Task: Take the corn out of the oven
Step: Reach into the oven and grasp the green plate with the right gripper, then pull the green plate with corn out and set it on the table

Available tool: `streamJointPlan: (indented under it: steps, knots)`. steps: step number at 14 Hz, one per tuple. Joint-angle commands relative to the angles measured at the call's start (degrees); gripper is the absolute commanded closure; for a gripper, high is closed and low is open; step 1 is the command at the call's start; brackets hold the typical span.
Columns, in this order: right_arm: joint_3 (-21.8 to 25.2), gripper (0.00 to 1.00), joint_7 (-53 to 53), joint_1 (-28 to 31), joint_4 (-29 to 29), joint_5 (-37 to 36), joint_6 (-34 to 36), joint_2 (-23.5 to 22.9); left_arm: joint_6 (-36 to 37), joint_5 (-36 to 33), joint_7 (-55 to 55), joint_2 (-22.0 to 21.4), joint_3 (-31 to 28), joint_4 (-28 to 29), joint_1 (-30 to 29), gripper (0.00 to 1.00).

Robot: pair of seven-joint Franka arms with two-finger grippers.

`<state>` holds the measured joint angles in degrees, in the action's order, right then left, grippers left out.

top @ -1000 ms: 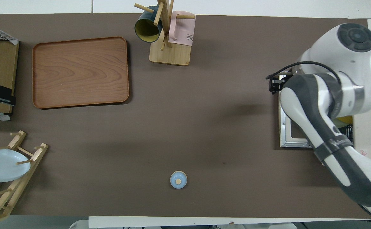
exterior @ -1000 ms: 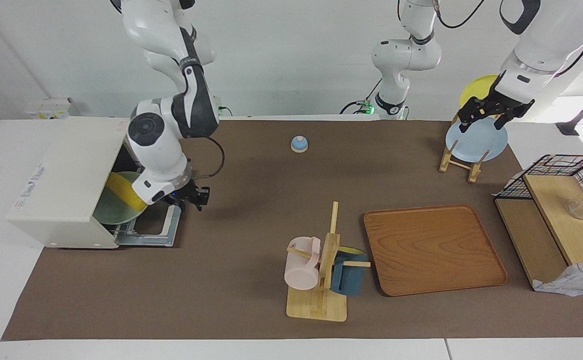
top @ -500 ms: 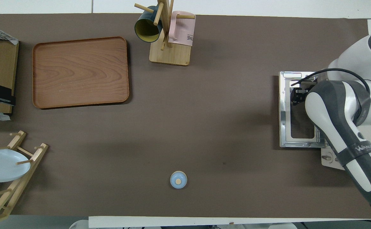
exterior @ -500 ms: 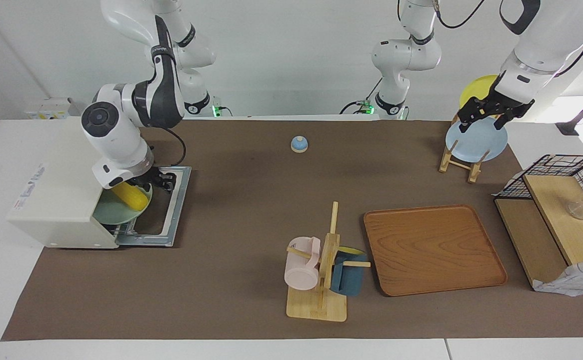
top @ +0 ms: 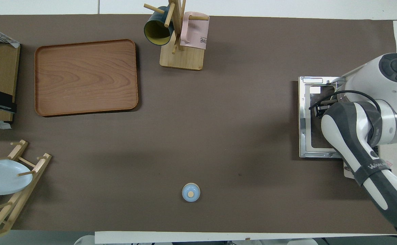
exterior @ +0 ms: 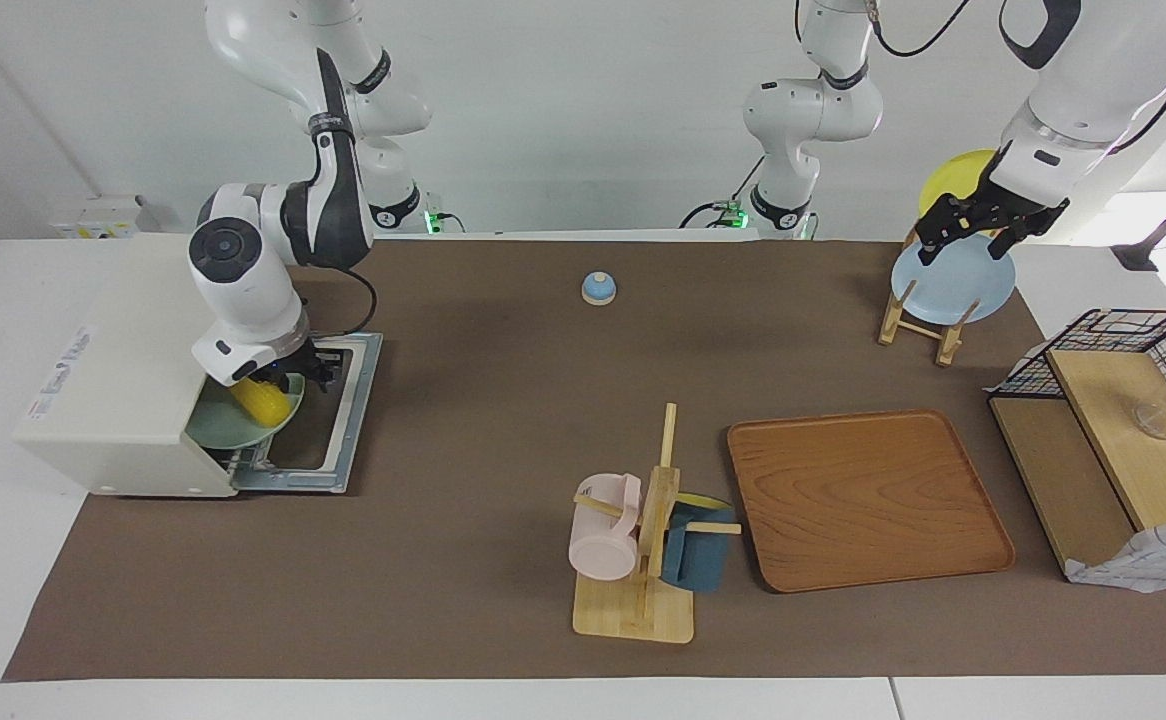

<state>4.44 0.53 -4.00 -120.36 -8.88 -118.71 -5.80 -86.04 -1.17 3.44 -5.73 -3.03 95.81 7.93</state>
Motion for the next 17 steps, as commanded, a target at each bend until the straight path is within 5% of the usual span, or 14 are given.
streamJointPlan:
  steps: [1, 4, 9, 13, 17]
  knots:
    - [-0.57, 0.72, 2.37, 0.75, -3.12, -3.32, -1.35, 2.54, 0.79, 0.56, -0.10, -0.69, -0.30, 0.08, -0.02, 0.00]
    - [-1.01, 1.00, 2.72, -0.21, -2.34, -8.86, 0.40, 2.63, 0.88, 0.56, -0.10, -0.69, -0.30, 0.08, -0.02, 0.00]
    - [-1.01, 1.00, -6.82, -16.17, 18.09, -6.17, 18.29, -3.59, 0.79, 0.56, -0.10, -0.69, -0.30, 0.08, -0.02, 0.00]
    - [-1.36, 1.00, -26.31, -28.41, 47.35, 2.53, 33.97, -20.61, 0.88, 0.56, -0.10, -0.69, -0.30, 0.08, -0.02, 0.00]
    - [-4.86, 1.00, -41.81, -34.05, 56.55, 5.98, 25.32, -32.32, 0.79, 0.56, -0.10, -0.69, -0.30, 0.08, -0.02, 0.00]
